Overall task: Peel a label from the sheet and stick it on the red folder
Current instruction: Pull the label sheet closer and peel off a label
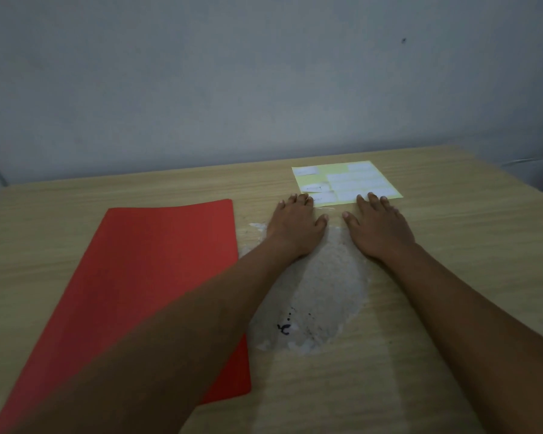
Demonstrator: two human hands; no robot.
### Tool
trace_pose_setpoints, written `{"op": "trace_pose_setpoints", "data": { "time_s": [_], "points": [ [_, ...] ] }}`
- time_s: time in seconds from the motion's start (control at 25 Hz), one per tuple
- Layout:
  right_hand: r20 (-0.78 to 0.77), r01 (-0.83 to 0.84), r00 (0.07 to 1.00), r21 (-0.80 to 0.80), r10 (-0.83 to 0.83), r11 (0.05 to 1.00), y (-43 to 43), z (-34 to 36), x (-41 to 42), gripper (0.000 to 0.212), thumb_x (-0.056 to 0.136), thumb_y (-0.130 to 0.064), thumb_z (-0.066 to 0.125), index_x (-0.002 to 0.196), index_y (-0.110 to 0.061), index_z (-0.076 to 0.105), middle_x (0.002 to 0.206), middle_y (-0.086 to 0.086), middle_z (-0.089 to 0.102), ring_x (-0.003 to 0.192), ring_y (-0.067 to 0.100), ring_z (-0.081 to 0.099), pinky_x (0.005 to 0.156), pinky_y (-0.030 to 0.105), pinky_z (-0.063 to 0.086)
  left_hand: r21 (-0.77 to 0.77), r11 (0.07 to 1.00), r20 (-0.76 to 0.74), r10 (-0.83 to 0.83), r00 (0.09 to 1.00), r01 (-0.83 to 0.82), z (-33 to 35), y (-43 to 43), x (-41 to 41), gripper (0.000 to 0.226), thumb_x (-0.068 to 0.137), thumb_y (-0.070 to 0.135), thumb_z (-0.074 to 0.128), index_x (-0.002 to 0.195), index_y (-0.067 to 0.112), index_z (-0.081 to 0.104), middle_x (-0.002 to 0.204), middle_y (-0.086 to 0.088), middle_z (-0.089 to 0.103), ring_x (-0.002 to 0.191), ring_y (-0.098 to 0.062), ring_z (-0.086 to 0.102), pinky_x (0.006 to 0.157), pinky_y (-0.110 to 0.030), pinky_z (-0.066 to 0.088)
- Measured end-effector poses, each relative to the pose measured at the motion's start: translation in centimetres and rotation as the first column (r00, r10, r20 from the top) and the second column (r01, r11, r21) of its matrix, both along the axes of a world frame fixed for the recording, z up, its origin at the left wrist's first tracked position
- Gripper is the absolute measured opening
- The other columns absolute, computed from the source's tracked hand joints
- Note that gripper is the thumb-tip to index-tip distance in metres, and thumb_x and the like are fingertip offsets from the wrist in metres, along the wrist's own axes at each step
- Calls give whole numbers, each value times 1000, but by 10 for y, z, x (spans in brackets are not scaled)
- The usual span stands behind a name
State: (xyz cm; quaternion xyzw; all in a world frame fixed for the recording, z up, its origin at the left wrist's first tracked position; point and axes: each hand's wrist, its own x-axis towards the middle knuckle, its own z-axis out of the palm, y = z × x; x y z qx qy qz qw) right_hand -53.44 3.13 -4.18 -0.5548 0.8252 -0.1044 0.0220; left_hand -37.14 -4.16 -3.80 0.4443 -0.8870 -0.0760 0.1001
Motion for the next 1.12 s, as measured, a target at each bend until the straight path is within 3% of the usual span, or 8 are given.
{"op": "trace_pose_setpoints", "data": {
  "time_s": [0.4, 0.72, 1.12],
  "points": [
    [14, -25, 1000, -5, 25, 1000, 45, 0, 40, 64, 103, -49, 27, 158, -17, 22, 166, 8, 15, 153, 31, 11, 123, 46, 12, 23, 999, 1, -33, 999, 33, 3, 42, 51, 65, 101, 43, 28, 153, 6, 24, 161, -12, 23, 149, -28, 18, 122, -45, 14],
    [32, -40, 999, -51, 42, 998, 115, -1, 90, 64, 102, -50, 31, 158, -20, 23, 166, 5, 16, 153, 26, 12, 124, 41, 13, -33, 999, -30, 11, 1000, -12, 3, 114, 97, 62, 99, 41, 30, 150, 5, 32, 157, -10, 34, 146, -26, 27, 120, -42, 22],
    [24, -34, 999, -129, 37, 991, 154, 3, 110, 58, 97, -47, 45, 149, -20, 41, 158, 4, 34, 146, 24, 29, 115, 37, 30, -126, 990, -51, 61, 997, -67, -1, 158, 118, 58, 95, 41, 33, 142, 9, 46, 147, -7, 48, 136, -23, 43, 116, -40, 28]
  ]
}}
